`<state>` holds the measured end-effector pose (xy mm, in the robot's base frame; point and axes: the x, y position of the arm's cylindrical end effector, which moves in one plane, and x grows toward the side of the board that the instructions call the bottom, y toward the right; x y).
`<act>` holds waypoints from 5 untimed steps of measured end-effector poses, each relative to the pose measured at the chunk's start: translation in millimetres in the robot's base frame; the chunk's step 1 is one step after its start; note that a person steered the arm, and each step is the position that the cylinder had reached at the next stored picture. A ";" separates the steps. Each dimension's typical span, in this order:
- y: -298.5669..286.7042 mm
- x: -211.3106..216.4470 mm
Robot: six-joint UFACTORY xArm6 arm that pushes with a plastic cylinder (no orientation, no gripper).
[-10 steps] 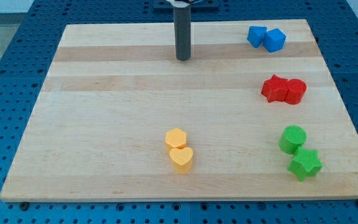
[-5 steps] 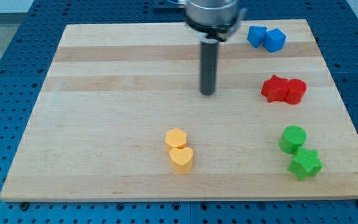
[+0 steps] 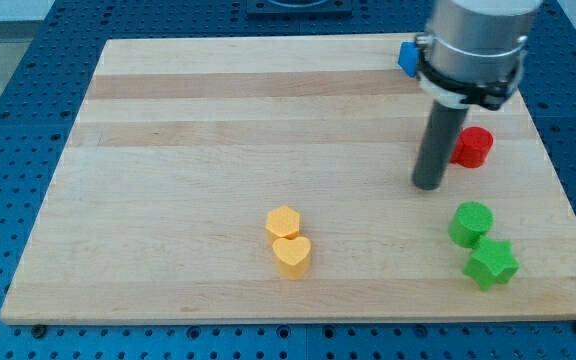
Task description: Push green circle above yellow heart
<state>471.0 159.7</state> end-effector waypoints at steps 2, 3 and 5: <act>69.2 12.4; 73.3 21.3; 73.4 37.2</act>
<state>508.3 233.1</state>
